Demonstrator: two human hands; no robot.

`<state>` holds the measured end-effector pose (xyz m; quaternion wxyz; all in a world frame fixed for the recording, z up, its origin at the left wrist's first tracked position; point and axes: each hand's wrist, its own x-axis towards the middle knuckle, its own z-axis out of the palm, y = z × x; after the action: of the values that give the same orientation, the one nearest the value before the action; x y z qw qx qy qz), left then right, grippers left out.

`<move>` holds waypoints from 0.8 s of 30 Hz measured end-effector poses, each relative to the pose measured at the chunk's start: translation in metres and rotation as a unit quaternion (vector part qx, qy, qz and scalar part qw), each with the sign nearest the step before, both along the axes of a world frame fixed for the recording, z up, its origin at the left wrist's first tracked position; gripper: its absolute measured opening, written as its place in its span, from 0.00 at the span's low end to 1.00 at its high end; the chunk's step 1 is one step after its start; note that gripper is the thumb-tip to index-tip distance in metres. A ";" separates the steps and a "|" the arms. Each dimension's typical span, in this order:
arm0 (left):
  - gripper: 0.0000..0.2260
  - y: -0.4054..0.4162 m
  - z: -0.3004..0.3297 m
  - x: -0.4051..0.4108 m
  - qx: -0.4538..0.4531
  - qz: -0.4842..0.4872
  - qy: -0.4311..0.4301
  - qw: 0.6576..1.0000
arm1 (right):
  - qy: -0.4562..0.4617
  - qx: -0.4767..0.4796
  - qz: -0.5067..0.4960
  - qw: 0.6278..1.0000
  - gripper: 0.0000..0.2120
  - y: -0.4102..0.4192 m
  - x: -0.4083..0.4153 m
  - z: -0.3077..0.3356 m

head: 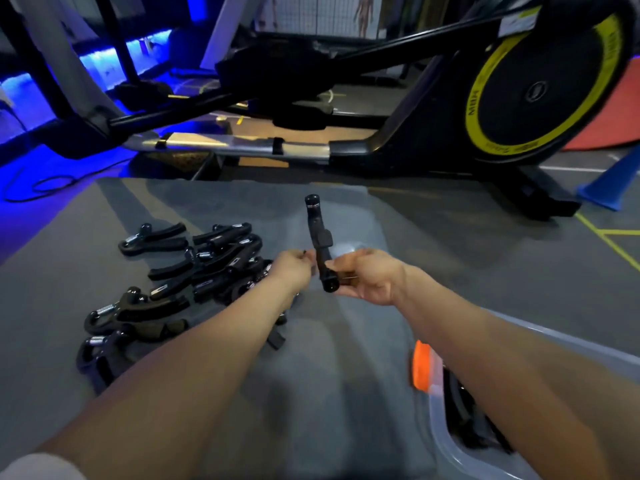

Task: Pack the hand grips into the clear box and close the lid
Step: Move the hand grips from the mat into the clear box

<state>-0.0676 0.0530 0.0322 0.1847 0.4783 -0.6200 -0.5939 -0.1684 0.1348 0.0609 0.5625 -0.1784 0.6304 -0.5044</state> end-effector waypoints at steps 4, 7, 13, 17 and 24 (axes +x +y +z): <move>0.12 0.031 0.022 -0.012 0.173 0.034 0.132 0.975 | -0.028 -0.017 0.033 0.999 0.09 0.033 -0.002 0.014; 0.10 0.051 0.032 -0.017 0.180 0.027 0.157 0.971 | -0.015 -0.013 0.023 1.000 0.09 0.058 -0.008 0.017; 0.10 0.076 0.043 -0.042 0.074 0.018 0.089 0.993 | 0.072 0.001 -0.080 0.994 0.06 0.113 -0.041 0.036; 0.13 0.103 0.035 -0.070 -0.037 -0.009 -0.001 0.999 | 0.164 0.010 -0.074 0.984 0.09 0.148 -0.058 0.043; 0.16 0.172 -0.007 -0.132 -0.060 -0.088 -0.062 0.992 | 0.413 0.198 -0.031 0.888 0.17 0.212 -0.101 0.010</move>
<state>-0.1994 0.2246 0.0247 0.1212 0.4457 -0.7049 -0.5384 -0.2693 0.3467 0.0711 0.2589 -0.2361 0.8978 -0.2667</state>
